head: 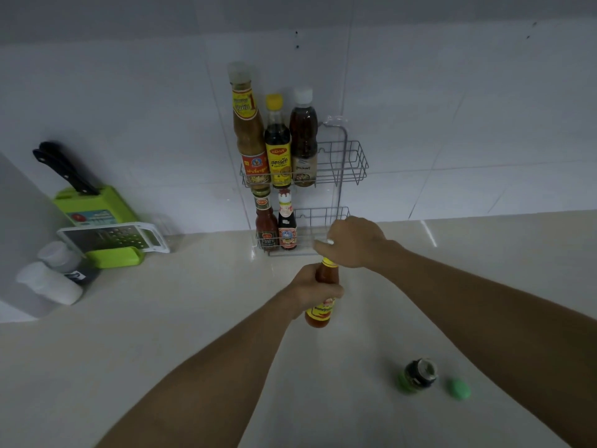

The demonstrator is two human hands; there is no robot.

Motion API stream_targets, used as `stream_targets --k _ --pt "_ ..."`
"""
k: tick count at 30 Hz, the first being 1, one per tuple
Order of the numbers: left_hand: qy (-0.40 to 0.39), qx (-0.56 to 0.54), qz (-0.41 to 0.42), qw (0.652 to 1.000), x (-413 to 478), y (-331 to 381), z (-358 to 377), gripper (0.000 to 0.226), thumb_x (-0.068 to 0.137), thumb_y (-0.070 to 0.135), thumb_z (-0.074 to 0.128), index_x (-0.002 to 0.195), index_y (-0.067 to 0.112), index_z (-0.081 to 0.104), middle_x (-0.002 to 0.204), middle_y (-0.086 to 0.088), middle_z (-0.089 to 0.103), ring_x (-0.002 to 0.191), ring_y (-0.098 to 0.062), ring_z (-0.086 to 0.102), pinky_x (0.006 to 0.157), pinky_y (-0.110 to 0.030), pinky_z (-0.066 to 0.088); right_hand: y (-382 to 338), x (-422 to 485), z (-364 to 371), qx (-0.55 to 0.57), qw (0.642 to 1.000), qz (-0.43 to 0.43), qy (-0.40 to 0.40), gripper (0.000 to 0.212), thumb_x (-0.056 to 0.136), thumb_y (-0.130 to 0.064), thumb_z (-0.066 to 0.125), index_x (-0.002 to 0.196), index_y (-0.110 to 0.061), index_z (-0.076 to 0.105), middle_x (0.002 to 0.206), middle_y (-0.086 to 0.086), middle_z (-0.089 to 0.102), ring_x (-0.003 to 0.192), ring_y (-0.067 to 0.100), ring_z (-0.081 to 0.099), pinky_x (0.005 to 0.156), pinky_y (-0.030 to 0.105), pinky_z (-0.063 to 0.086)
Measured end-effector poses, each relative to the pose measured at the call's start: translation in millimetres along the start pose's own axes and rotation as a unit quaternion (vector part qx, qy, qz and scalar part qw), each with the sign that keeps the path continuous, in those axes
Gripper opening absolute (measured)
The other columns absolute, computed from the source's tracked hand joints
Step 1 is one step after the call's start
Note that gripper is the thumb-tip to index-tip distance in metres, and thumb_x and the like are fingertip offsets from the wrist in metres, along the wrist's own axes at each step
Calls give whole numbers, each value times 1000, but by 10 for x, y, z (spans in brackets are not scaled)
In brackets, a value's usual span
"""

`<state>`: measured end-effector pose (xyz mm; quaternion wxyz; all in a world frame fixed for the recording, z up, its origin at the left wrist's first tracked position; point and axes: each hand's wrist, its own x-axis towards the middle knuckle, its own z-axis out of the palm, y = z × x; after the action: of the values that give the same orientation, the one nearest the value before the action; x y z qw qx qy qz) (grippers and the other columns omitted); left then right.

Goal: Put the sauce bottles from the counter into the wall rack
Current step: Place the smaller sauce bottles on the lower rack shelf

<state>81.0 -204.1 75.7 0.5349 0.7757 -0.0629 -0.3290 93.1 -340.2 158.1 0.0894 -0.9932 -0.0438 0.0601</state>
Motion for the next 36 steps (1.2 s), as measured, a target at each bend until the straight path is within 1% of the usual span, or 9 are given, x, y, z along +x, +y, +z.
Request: stream_targets --k 3,6,13,16,19,22,26,29,36 --pt "3 -31 0 1000 0 49 13 17 68 7 73 81 14 64 81 -7 63 81 -23 62 83 -36 52 -105 -43 28 -30 996 -27 76 48 99 -47 39 65 -16 52 67 5 50 75 29 59 62 30 42" --pt "-7 -6 -13 1000 -56 -8 1 17 72 3 71 83 15 66 80 -4 64 76 -18 61 71 -27 50 -122 -68 21 -54 998 35 -12 45 100 -47 35 90 -11 61 81 7 56 80 28 57 69 32 46" --pt "24 -47 0 999 -34 186 -103 21 67 3 70 80 16 59 74 -4 59 69 -19 56 66 -24 47 -140 26 44 126 986 14 104 53 92 -51 53 54 -17 42 63 4 52 69 27 59 58 30 40" --pt "35 -49 -2 998 -31 127 -130 40 58 11 72 96 13 60 79 -5 62 75 -19 61 71 -29 49 -51 -3 90 296 954 36 28 56 81 -58 71 54 -16 48 55 1 50 56 14 51 55 28 37" --pt "46 -55 29 997 27 49 -150 37 67 0 70 103 6 63 72 -3 62 64 -15 59 65 -28 48 14 -116 219 412 908 22 -75 20 85 -41 75 87 -22 73 83 -2 71 81 11 65 69 20 48" --pt "66 -51 38 996 42 86 -139 28 74 -10 66 95 8 69 65 -1 64 57 -12 59 52 -22 49 -10 -200 427 479 870 34 -107 17 96 -32 64 111 -24 67 94 -5 69 85 9 65 66 15 50" --pt "92 -42 21 995 172 36 -110 39 68 -1 78 106 -2 65 94 -19 72 86 -25 71 67 -31 62 -4 -135 618 405 913 13 -43 24 101 -32 55 116 -16 66 110 8 69 102 22 65 88 37 52" --pt "103 -67 -9 992 225 4 -171 71 62 12 79 124 8 44 117 -18 61 102 -22 64 72 -29 56 34 6 637 356 934 10 23 29 99 -34 56 114 -11 65 105 7 67 98 24 63 75 29 46" --pt "278 -8 -29 960 508 -115 -721 74 59 15 70 130 9 47 122 -11 52 109 -27 57 71 -27 53 122 608 443 304 935 13 184 33 94 -38 61 109 -9 59 102 14 65 94 30 64 82 41 53"
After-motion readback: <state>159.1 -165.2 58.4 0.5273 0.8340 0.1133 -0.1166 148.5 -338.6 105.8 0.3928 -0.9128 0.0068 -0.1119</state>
